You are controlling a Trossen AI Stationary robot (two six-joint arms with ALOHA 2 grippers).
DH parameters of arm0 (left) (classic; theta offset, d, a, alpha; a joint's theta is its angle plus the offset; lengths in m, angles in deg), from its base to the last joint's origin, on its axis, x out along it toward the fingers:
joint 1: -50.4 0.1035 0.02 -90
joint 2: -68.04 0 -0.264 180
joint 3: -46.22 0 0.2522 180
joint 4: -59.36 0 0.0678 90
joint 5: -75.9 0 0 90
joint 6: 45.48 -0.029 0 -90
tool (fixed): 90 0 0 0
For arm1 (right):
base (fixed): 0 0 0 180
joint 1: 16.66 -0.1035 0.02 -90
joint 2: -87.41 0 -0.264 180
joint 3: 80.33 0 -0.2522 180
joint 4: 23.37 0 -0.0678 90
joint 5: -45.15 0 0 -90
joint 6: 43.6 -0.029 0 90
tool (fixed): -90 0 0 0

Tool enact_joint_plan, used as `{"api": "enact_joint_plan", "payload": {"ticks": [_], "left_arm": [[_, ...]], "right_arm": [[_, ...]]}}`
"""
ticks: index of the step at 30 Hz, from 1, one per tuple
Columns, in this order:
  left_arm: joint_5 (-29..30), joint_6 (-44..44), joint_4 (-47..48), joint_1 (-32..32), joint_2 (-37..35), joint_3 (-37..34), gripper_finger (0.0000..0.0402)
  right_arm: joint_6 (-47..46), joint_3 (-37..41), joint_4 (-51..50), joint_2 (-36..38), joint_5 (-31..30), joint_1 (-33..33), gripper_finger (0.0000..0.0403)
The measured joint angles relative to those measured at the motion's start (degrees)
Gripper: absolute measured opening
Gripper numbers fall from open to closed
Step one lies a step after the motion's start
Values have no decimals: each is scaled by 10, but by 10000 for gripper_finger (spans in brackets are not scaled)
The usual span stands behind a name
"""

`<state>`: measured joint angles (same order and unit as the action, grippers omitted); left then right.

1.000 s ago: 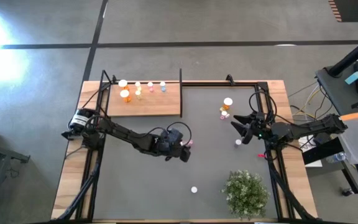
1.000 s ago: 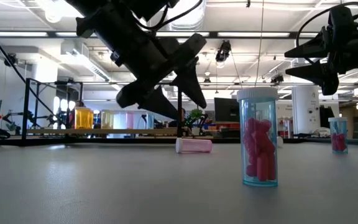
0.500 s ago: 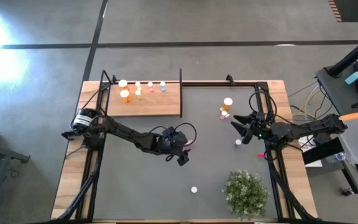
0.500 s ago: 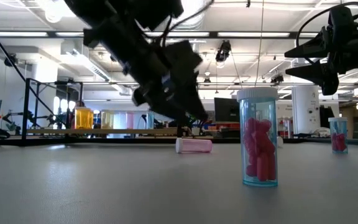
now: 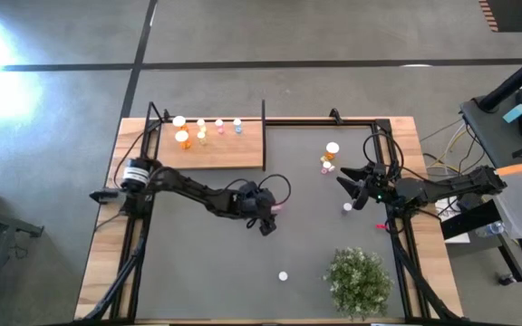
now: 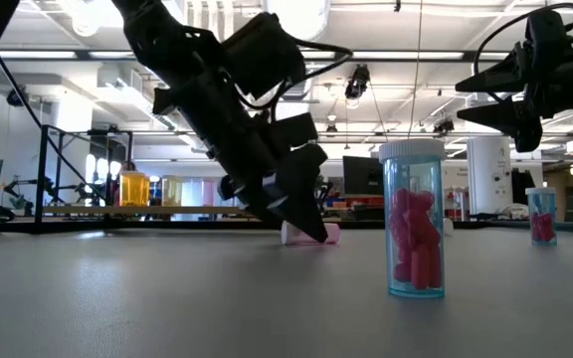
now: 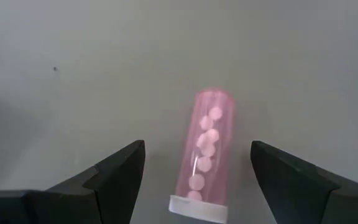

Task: Pick and place medicine bottles onto shelf by color
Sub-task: Put the bottom pink pill bottle on the shelf aligned with the other pink pill bottle

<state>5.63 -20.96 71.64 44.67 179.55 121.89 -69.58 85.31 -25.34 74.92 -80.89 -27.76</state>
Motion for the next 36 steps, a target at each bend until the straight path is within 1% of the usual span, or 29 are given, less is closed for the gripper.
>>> {"api": "enact_joint_plan", "payload": {"ticks": [5, 8, 12, 22, 26, 31, 36], "left_arm": [[0, -4, -4, 0, 8, 0, 276], [3, 8, -9, -1, 12, 0, 263], [5, 35, -8, 0, 12, 0, 229], [5, 36, -6, 0, 12, 0, 125], [3, 36, -5, 0, 12, 0, 95], [2, 37, 15, 0, 8, 1, 84], [2, 39, 88, 0, -10, 1, 82]], "right_arm": [[0, 0, 0, 0, 0, 0, 237], [0, 0, 0, 0, 0, 0, 237], [0, 0, 0, 0, 0, 0, 237], [0, 0, 0, 0, 0, 0, 237], [0, 0, 0, 0, 0, 0, 237], [0, 0, 0, 0, 0, 0, 237], [0, 0, 0, 0, 0, 0, 237]]}}
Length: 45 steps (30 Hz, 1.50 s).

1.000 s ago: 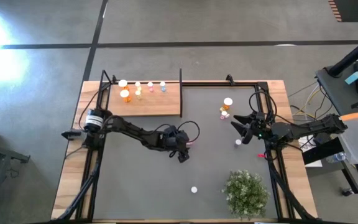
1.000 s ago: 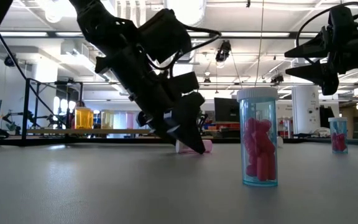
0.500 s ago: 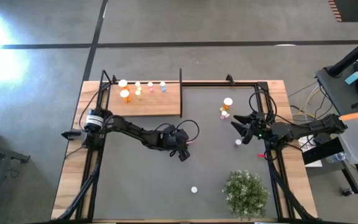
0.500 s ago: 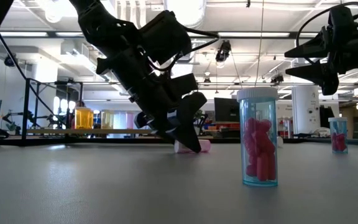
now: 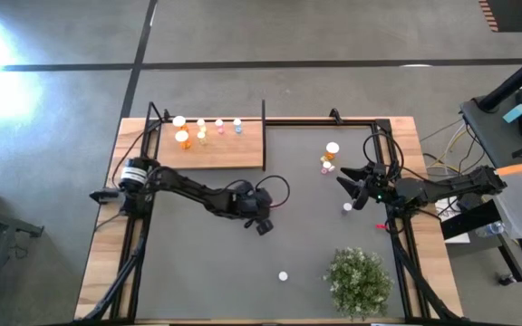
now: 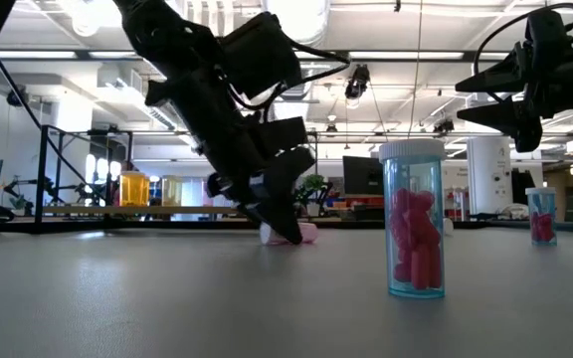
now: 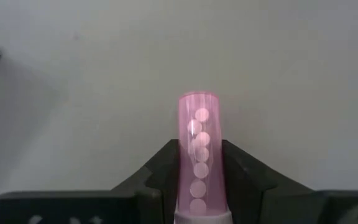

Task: Pick and place medicine bottles onto shelf by color
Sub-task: Put the bottom pink pill bottle on the shelf aligned with the other pink pill bottle

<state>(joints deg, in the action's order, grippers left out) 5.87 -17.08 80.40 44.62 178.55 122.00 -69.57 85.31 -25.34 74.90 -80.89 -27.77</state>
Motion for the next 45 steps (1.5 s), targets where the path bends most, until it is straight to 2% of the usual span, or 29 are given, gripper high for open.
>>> {"api": "enact_joint_plan", "payload": {"ticks": [7, 20, 26, 45], "left_arm": [[1, 89, 124, 1, -41, -22, 81], [17, 201, 94, 2, -193, -219, 80], [29, 209, 66, 1, -246, -283, 80], [60, 196, 42, 1, -248, -293, 89]], "right_arm": [[0, 0, 0, 0, 0, 0, 237], [0, 0, 0, 0, 0, 0, 237], [0, 0, 0, 0, 0, 0, 237], [0, 0, 0, 0, 0, 0, 237]]}}
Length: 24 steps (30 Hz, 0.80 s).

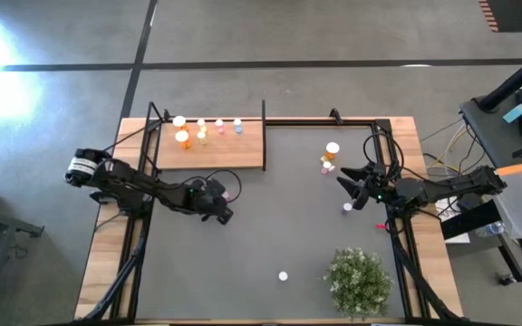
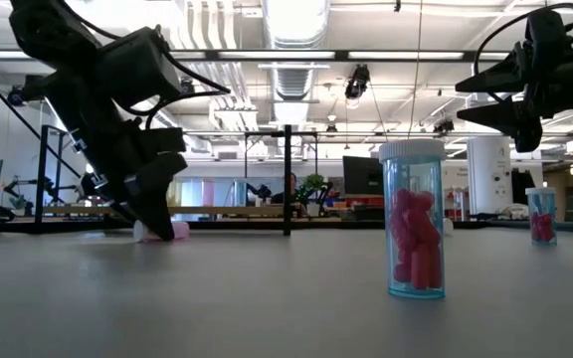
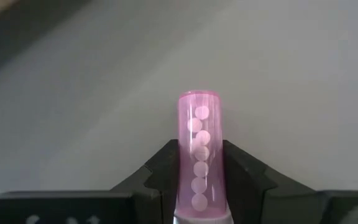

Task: Pick and place medicine bottles onto shelf by color
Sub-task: Put the bottom pink pill bottle on the shelf aligned with the other pink pill bottle

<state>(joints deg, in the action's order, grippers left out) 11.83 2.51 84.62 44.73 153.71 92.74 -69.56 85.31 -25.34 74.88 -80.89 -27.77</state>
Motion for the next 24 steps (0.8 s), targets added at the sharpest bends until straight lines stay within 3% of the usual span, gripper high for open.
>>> {"api": "enact_joint_plan", "payload": {"ticks": [10, 24], "left_arm": [[5, -38, -1, 1, 0, -1, 159], [-10, -33, -6, 1, 0, 25, 290]], "right_arm": [[0, 0, 0, 0, 0, 0, 237], [0, 0, 0, 0, 0, 0, 237]]}}
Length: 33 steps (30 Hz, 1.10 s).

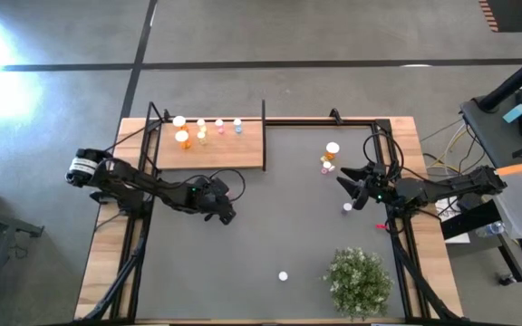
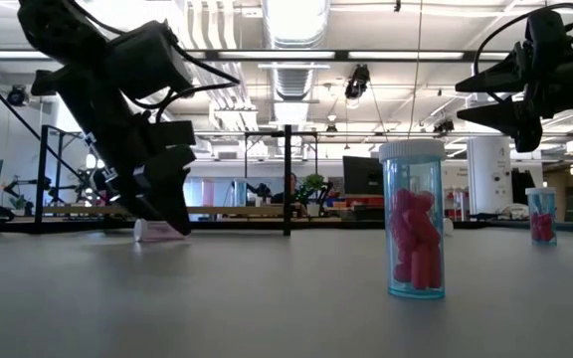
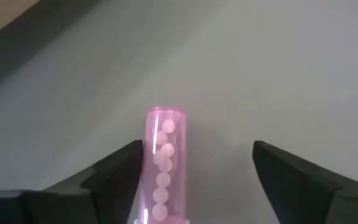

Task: Pick and place medicine bottles onto shelf by color
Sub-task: Put the bottom pink pill bottle on the shelf aligned with the other pink pill bottle

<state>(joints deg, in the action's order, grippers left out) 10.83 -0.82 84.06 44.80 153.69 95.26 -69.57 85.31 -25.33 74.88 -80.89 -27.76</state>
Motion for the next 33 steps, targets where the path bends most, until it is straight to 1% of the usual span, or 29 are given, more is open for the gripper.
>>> {"api": "enact_joint_plan", "payload": {"ticks": [4, 11, 14, 18, 22, 25, 28, 33], "left_arm": [[2, 14, 0, 0, -1, 8, 326], [46, 109, 4, 0, -19, 27, 370], [71, 195, 20, 0, -39, 34, 380], [127, 358, 42, 0, -62, 34, 382], [133, 516, 67, 0, -83, 34, 382], [117, 634, 77, 0, -97, 34, 382], [75, 724, 87, 0, -114, 34, 382], [-18, 804, 131, 0, -153, 34, 382]], "right_arm": [[0, 0, 0, 0, 0, 0, 237], [0, 0, 0, 0, 0, 0, 237], [0, 0, 0, 0, 0, 0, 237], [0, 0, 0, 0, 0, 0, 237], [0, 0, 0, 0, 0, 0, 237], [0, 0, 0, 0, 0, 0, 237], [0, 0, 0, 0, 0, 0, 237], [0, 0, 0, 0, 0, 0, 237]]}}
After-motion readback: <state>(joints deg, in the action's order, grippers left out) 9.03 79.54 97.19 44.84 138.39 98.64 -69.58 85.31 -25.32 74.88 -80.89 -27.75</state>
